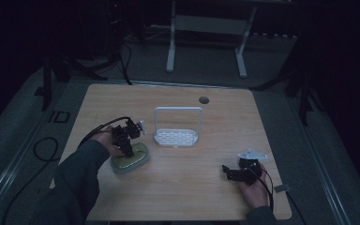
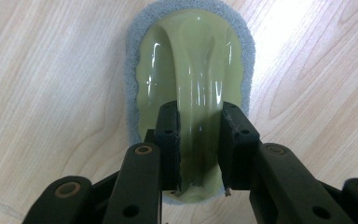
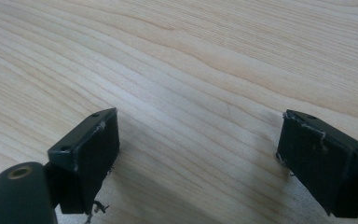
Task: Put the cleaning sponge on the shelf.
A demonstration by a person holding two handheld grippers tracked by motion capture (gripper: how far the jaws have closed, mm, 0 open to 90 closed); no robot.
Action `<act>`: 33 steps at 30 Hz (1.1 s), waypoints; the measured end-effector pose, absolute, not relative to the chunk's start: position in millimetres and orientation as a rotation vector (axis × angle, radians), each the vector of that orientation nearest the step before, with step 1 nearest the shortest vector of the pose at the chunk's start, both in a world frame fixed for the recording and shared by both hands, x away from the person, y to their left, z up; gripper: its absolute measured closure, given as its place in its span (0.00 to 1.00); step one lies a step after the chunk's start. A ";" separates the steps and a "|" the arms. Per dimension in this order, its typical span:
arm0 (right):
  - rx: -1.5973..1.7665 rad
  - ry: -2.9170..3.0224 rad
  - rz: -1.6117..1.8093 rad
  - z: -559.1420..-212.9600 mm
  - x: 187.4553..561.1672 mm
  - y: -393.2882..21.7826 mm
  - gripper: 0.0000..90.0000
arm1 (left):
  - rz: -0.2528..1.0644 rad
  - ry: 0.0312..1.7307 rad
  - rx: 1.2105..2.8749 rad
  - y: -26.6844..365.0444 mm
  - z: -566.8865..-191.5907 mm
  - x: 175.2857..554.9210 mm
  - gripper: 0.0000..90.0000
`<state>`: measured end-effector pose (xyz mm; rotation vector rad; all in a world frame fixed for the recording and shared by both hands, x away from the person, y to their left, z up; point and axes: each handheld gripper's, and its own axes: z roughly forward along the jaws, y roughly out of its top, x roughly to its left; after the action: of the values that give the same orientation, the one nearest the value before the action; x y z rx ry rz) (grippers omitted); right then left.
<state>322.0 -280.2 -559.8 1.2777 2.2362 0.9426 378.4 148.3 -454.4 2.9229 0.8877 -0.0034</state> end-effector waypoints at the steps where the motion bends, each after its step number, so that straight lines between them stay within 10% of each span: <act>1: 1.278 2.236 0.943 -559.8 322.0 -280.2 0.14 | 0.004 0.883 2.920 147.9 -453.2 378.7 0.80; 33: 1.277 2.237 0.943 -559.8 322.0 -280.3 0.14 | 0.103 0.742 2.937 109.2 -434.0 384.8 0.80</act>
<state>322.0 -280.3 -559.8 1.2773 2.2365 0.9427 384.8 109.2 -434.0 2.9374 0.7416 0.1031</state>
